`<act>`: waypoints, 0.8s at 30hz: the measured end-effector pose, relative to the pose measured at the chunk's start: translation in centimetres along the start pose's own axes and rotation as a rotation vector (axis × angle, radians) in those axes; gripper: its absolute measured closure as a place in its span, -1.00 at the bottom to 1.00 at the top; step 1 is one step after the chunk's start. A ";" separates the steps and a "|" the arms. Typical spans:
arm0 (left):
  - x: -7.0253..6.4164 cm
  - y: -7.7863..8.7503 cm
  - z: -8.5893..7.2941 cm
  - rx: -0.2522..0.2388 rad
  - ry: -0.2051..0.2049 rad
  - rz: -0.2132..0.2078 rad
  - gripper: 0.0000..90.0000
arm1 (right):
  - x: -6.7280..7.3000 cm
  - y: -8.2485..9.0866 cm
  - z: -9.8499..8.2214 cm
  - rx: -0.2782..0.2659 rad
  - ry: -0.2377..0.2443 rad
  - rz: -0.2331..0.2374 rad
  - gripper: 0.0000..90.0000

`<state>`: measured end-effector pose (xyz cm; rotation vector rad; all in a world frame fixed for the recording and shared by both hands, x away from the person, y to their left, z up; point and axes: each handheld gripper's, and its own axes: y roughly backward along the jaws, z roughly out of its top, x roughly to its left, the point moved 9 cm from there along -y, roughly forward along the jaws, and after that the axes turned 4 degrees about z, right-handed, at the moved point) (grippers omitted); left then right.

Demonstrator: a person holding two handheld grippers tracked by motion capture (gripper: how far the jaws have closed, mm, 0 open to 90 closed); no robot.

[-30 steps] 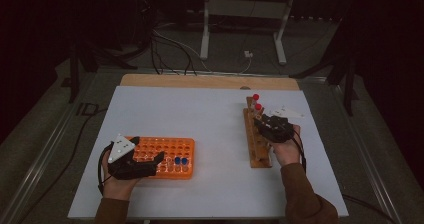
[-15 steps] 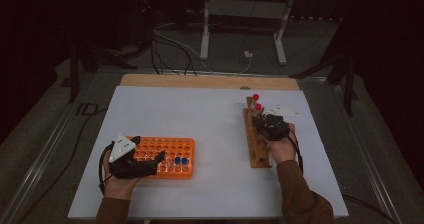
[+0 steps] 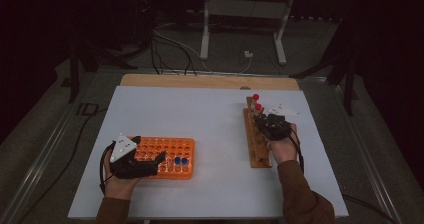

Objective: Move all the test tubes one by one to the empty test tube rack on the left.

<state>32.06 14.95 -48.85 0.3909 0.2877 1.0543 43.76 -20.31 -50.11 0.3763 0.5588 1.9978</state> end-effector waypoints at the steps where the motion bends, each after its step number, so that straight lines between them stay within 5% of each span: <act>1: 0.0 0.0 0.0 0.000 0.000 -0.003 -0.96 | 0.0 0.1 0.1 -0.004 -0.001 0.003 0.70; 13: 0.0 -0.1 0.1 0.006 -0.002 -0.006 -0.98 | 0.2 1.1 1.0 -0.026 0.001 0.004 0.70; 24: 0.0 0.0 0.7 -0.007 0.001 -0.014 -0.97 | 0.6 3.3 3.3 -0.100 0.018 0.007 0.70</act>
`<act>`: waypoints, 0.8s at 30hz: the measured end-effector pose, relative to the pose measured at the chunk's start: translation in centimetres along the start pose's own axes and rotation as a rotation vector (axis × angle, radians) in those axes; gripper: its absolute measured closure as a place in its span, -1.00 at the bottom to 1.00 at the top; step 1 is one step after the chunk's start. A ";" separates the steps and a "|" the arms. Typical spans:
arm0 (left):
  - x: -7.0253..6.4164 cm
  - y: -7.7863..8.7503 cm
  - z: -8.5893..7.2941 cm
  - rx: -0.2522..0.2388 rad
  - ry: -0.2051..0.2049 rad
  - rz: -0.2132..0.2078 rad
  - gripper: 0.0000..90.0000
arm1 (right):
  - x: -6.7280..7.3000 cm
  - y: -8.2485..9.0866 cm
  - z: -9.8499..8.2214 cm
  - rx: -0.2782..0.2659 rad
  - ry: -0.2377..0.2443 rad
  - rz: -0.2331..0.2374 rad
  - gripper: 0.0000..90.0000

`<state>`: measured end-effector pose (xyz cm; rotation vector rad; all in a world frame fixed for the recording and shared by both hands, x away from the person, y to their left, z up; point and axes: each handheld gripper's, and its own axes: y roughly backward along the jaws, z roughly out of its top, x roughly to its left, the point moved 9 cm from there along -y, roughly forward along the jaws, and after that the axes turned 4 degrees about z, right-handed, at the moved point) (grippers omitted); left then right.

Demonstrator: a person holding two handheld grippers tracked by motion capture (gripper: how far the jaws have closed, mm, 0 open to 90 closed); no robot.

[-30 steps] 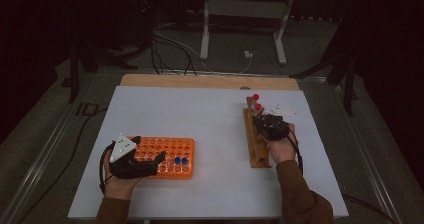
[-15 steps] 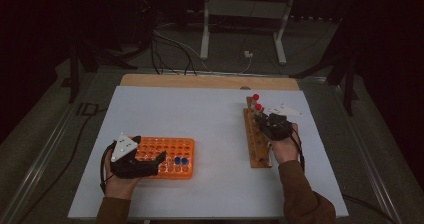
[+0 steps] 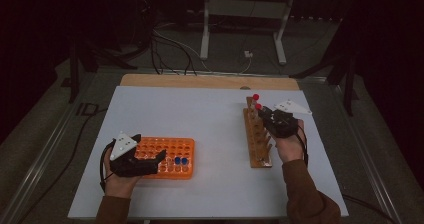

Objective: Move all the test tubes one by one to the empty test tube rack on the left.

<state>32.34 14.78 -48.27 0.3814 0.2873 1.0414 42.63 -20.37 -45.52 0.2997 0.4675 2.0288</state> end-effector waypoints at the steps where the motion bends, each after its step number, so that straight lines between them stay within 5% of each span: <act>1: -0.1 0.0 0.1 -0.003 0.002 -0.002 -0.97 | 0.1 0.2 0.2 -0.010 0.002 0.002 0.70; 10: -1.1 -0.6 1.4 -0.017 -0.016 -0.027 -0.96 | 2.3 1.5 2.1 -0.062 0.020 0.063 0.70; 15: -2.6 -1.0 2.7 -0.028 -0.037 -0.063 -0.89 | 5.2 1.5 2.4 -0.056 0.033 0.150 0.70; 24: -6.1 -2.2 4.5 -0.020 -0.136 -0.120 -0.66 | 11.1 1.0 2.7 -0.032 0.073 0.309 0.70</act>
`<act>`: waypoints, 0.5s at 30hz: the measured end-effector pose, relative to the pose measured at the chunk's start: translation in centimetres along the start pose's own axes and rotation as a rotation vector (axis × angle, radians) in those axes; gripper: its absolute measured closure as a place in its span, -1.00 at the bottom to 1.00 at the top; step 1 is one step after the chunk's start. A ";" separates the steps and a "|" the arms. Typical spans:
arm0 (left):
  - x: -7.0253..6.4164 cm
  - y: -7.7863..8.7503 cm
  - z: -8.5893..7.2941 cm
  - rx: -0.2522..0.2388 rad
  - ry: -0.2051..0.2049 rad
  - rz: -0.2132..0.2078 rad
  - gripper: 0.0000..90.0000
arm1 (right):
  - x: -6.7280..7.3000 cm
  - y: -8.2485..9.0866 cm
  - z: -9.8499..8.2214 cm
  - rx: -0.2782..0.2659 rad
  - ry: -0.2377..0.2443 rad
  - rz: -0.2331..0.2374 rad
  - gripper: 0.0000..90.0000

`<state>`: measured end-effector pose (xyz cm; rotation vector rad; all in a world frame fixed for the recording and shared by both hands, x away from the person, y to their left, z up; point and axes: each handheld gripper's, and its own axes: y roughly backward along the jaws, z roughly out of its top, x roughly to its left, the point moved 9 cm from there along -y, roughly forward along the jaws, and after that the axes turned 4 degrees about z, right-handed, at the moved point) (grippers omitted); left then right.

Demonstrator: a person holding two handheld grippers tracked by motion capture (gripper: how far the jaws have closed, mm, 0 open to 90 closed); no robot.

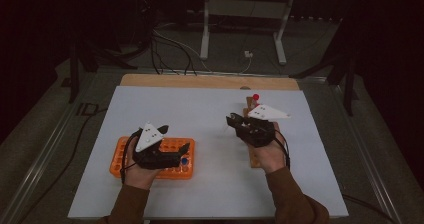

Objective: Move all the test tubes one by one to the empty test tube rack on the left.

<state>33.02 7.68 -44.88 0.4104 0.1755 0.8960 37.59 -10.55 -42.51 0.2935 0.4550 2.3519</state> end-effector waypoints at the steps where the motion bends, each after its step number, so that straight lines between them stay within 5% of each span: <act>1: -0.3 -0.2 0.1 0.004 -0.011 -0.003 -0.64 | 0.6 -0.2 0.1 0.002 0.000 0.014 0.70; 8: -2.0 -1.4 0.9 0.021 -0.113 -0.001 -0.23 | 4.0 -1.5 0.7 0.000 -0.010 0.128 0.70; 15: -2.7 -2.2 1.1 0.045 -0.156 -0.012 0.22 | 6.1 -2.2 1.1 0.006 -0.022 0.208 0.70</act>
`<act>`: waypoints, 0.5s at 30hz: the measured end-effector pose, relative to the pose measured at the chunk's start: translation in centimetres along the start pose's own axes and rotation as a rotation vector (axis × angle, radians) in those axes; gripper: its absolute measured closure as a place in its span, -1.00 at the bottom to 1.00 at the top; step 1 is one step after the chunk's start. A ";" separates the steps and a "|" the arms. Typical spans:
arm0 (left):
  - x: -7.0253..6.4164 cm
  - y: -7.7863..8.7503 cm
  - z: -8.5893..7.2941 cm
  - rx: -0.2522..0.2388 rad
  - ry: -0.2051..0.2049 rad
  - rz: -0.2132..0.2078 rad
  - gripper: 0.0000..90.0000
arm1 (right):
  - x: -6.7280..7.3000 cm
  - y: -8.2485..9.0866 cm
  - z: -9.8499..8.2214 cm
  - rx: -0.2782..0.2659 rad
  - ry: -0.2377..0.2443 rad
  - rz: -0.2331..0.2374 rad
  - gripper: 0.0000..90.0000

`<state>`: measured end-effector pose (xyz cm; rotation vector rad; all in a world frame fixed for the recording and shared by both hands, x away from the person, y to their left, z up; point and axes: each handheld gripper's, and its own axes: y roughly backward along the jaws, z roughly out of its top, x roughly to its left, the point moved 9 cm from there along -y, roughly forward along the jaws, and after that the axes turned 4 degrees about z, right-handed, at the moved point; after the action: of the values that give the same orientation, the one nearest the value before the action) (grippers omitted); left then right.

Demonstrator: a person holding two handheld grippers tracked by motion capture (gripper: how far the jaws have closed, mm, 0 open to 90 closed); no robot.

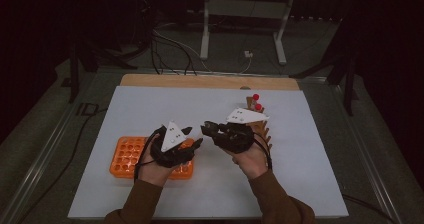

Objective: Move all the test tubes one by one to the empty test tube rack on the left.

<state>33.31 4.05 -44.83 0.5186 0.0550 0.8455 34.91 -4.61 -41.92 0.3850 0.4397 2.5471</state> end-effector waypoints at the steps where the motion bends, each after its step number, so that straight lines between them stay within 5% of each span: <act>1: 0.0 -0.1 0.0 0.000 -0.001 -0.004 0.26 | 0.2 -0.1 0.0 0.002 0.003 0.005 0.70; 13: -0.2 -0.3 0.2 -0.013 -0.019 -0.039 0.69 | 0.7 -0.8 -0.2 0.017 -0.001 0.036 0.68; 15: 0.2 -0.3 0.1 -0.014 -0.005 -0.030 0.69 | 0.5 -0.6 -0.1 -0.003 -0.014 0.031 0.41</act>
<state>33.62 3.98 -44.87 0.5058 0.0527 0.8149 34.79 -3.88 -42.12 0.4113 0.4274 2.5729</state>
